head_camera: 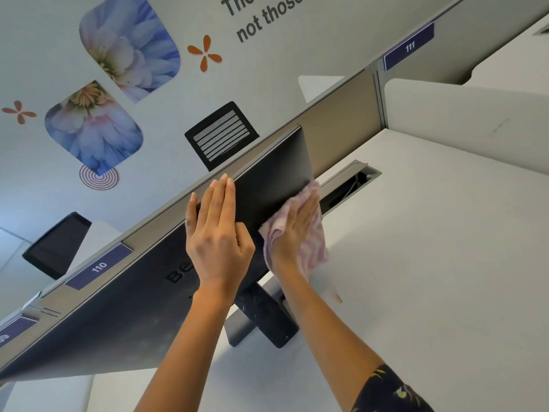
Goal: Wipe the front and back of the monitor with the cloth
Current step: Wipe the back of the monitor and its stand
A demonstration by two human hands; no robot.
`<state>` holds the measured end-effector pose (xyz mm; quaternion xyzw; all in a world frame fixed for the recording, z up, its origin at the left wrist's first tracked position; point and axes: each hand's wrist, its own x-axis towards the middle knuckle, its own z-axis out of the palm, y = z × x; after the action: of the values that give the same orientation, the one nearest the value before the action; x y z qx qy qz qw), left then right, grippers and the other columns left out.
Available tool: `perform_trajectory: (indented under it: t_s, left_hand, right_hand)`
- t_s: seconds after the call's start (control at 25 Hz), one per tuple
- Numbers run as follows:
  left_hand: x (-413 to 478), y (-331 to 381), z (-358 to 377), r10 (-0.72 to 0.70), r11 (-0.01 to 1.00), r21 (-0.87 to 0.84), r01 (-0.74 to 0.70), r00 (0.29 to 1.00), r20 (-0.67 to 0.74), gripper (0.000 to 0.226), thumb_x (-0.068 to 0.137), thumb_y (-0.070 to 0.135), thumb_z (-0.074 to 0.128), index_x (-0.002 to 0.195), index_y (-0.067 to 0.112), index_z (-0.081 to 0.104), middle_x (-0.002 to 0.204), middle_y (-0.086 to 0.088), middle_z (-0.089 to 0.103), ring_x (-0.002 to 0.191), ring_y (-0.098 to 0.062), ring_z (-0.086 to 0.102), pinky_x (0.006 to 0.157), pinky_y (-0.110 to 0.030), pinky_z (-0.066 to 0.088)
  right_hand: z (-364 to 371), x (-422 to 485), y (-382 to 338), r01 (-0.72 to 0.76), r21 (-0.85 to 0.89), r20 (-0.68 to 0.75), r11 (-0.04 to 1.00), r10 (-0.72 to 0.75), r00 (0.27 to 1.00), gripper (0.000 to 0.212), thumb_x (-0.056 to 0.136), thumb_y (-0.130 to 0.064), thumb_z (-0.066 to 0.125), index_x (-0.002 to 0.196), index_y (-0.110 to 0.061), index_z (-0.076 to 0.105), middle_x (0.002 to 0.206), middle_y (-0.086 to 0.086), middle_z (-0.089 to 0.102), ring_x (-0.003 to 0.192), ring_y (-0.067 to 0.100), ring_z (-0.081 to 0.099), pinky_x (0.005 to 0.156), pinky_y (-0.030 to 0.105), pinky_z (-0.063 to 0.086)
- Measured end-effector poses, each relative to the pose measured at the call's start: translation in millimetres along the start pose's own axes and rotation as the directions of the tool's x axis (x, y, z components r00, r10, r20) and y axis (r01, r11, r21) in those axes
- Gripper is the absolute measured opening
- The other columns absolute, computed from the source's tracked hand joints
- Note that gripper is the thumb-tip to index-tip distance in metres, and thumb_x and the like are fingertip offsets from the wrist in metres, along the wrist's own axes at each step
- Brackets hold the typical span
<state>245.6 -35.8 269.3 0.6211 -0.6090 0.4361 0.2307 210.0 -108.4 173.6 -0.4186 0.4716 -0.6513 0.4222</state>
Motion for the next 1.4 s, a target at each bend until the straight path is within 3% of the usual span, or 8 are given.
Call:
perform_trajectory:
  t_s: [0.16, 0.24, 0.56, 0.72, 0.88, 1.04, 1.2, 1.4]
  left_hand:
    - [1, 2, -3, -0.014, 0.999, -0.028, 0.015, 1.0, 0.016, 0.048, 0.1, 0.019, 0.026, 0.137, 0.003, 0.052, 0.141, -0.01, 0.051, 0.135, -0.022, 0.046, 0.119, -0.043, 0.026]
    - [1, 3, -3, -0.005, 0.999, -0.042, 0.007, 0.999, 0.036, 0.047, 0.1, 0.021, 0.03, 0.137, 0.003, 0.052, 0.142, -0.01, 0.051, 0.136, -0.021, 0.045, 0.119, -0.044, 0.026]
    - [-1, 3, 0, -0.009, 0.999, -0.045, 0.009, 1.0, 0.006, 0.044, 0.096, 0.018, 0.045, 0.137, 0.004, 0.053, 0.141, -0.01, 0.052, 0.135, -0.022, 0.045, 0.119, -0.042, 0.025]
    - [0, 2, -1, -0.013, 0.999, -0.043, 0.014, 1.0, 0.005, 0.044, 0.096, 0.018, 0.045, 0.137, 0.005, 0.053, 0.141, -0.01, 0.052, 0.135, -0.02, 0.044, 0.12, -0.041, 0.024]
    - [-1, 2, -2, -0.01, 0.999, -0.043, 0.01, 1.0, 0.007, 0.044, 0.097, 0.017, 0.044, 0.138, 0.004, 0.052, 0.142, -0.01, 0.051, 0.136, -0.02, 0.044, 0.119, -0.045, 0.026]
    - [-1, 3, -1, -0.01, 0.998, -0.055, 0.011, 1.0, 0.014, 0.044, 0.098, 0.019, 0.044, 0.138, 0.003, 0.051, 0.142, -0.011, 0.051, 0.136, -0.021, 0.044, 0.118, -0.046, 0.026]
    - [-3, -1, 1, 0.027, 0.999, -0.019, -0.027, 1.0, 0.012, 0.042, 0.1, 0.018, 0.044, 0.139, 0.004, 0.05, 0.143, -0.01, 0.05, 0.137, -0.021, 0.043, 0.119, -0.043, 0.025]
    - [-5, -3, 7, 0.051, 0.998, 0.031, -0.05, 0.999, -0.016, 0.038, 0.103, 0.015, 0.044, 0.139, 0.004, 0.05, 0.143, -0.011, 0.05, 0.137, -0.023, 0.042, 0.12, -0.043, 0.024]
  right_hand:
    - [12, -16, -11, 0.306, -0.055, 0.036, 0.95, -0.305, 0.952, 0.061, 0.104, -0.049, 0.015, 0.156, -0.026, -0.004, 0.165, -0.002, -0.001, 0.152, 0.025, 0.005, 0.122, 0.052, 0.009]
    - [6, -22, 9, 0.35, -0.104, 0.092, 0.931, -0.341, 0.935, 0.061, 0.103, -0.052, 0.015, 0.156, -0.029, -0.005, 0.165, -0.001, 0.001, 0.152, 0.026, 0.007, 0.122, 0.053, 0.01]
    - [-17, -3, 79, 0.105, -0.181, 0.207, 0.978, -0.066, 0.976, 0.068, 0.101, -0.059, 0.013, 0.156, -0.023, -0.005, 0.164, -0.012, -0.005, 0.151, 0.009, -0.001, 0.123, 0.049, 0.014]
    - [-17, 32, 39, -0.03, 0.068, 0.169, 0.997, 0.018, 0.985, 0.079, 0.09, -0.077, 0.012, 0.152, -0.03, 0.004, 0.165, -0.004, 0.005, 0.152, 0.013, 0.006, 0.125, 0.044, 0.01]
    - [-3, 48, -28, 0.257, -0.031, 0.019, 0.966, -0.257, 0.966, 0.06, 0.104, -0.031, 0.025, 0.155, -0.003, 0.012, 0.164, 0.009, 0.009, 0.152, 0.022, 0.006, 0.122, 0.052, 0.011]
    - [5, 1, -20, 0.434, -0.199, 0.101, 0.879, -0.422, 0.901, 0.065, 0.1, -0.036, 0.032, 0.153, -0.003, 0.015, 0.162, 0.017, 0.011, 0.151, 0.032, 0.009, 0.12, 0.056, 0.014]
    - [-4, -30, 46, 0.298, -0.222, 0.175, 0.928, -0.262, 0.949, 0.065, 0.103, -0.053, 0.014, 0.156, -0.019, -0.003, 0.165, 0.007, 0.007, 0.152, 0.023, 0.006, 0.119, 0.055, 0.02]
    - [-11, -4, 61, 0.199, -0.125, 0.158, 0.972, -0.178, 0.971, 0.066, 0.102, -0.058, 0.011, 0.155, -0.02, 0.0, 0.165, -0.001, 0.005, 0.152, 0.015, 0.004, 0.121, 0.052, 0.017]
